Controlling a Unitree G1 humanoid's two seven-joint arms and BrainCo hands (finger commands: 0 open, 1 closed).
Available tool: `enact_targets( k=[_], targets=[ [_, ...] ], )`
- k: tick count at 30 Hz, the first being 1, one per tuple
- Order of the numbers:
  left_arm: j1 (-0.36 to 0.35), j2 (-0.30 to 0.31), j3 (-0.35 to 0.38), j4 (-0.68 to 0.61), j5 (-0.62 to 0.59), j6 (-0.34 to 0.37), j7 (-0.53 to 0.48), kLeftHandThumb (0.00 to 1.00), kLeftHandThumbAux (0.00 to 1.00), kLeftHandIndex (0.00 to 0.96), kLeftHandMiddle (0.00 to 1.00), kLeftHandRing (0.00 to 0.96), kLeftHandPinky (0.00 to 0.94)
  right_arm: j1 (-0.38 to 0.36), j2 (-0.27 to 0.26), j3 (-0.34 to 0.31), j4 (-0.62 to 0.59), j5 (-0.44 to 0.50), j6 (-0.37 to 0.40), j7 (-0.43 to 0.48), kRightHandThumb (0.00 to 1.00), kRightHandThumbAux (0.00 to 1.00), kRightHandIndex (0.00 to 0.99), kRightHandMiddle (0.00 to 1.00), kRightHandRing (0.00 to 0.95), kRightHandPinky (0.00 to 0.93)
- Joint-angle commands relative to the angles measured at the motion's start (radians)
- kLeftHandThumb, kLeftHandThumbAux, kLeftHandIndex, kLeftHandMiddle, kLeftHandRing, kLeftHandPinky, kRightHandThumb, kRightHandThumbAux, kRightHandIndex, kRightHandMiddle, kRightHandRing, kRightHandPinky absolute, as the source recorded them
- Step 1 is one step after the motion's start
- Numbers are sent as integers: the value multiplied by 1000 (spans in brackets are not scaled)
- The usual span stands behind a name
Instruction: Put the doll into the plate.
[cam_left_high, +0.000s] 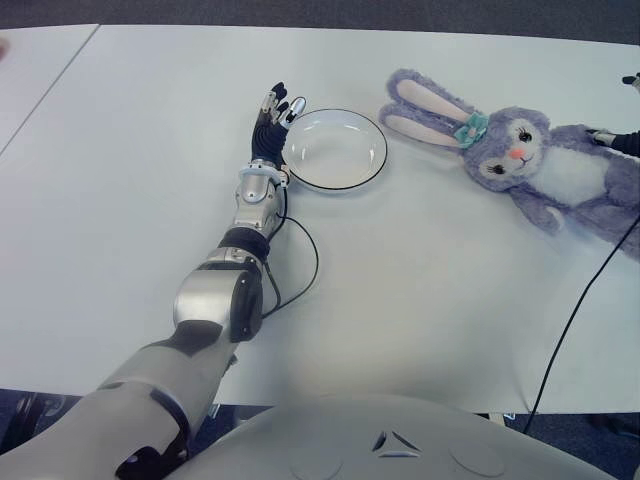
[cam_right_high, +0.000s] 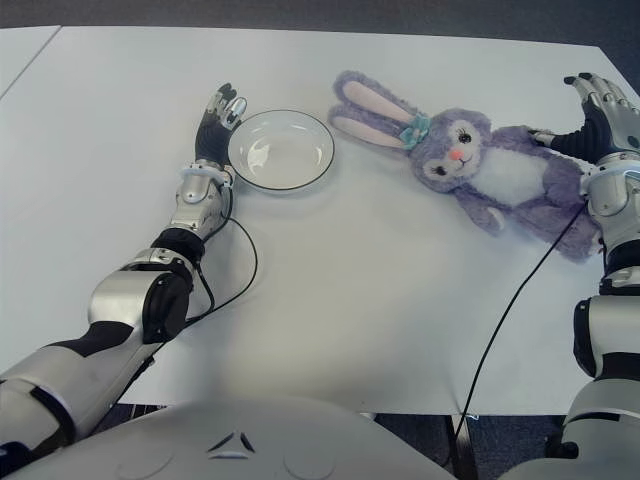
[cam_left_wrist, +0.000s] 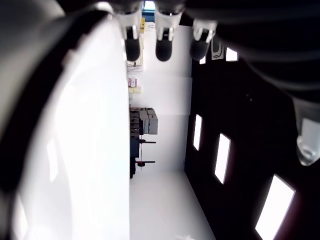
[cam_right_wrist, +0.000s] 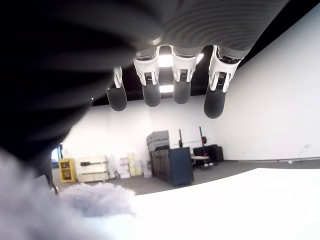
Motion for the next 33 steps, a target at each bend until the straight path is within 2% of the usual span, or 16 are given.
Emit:
enact_targets(
  k=[1, 3, 10, 18, 25, 33],
  targets=[
    [252, -31, -7, 168, 13, 157, 27, 0, 456, 0, 0, 0, 0, 34, 87, 22, 24, -1, -18, 21, 262, 663, 83, 0, 0, 105],
    [251, -32, -9, 168, 14, 156, 27, 0, 456, 0, 0, 0, 0, 26, 98, 22, 23, -2, -17, 15, 283, 666, 86, 0, 0, 106],
    [249, -32, -3, 169, 9, 160, 21, 0, 455, 0, 0, 0, 0, 8, 117, 30, 2, -14, 2, 9, 417, 664, 88, 0, 0, 24],
    [244, -31, 8, 171, -1, 171, 14, 0, 452, 0, 0, 0, 1, -3, 152, 45, -42, -32, 40, 15, 495, 656, 60, 0, 0, 1],
    [241, -39, 5, 169, 1, 166, 18, 0, 443, 0, 0, 0, 0, -40, 186, 77, -81, -61, 85, 35, 522, 654, 57, 0, 0, 0],
    [241, -38, -1, 169, 8, 168, 25, 0, 444, 0, 0, 0, 0, -61, 192, 100, -116, -71, 104, 65, 496, 649, 58, 0, 0, 0]
  ],
)
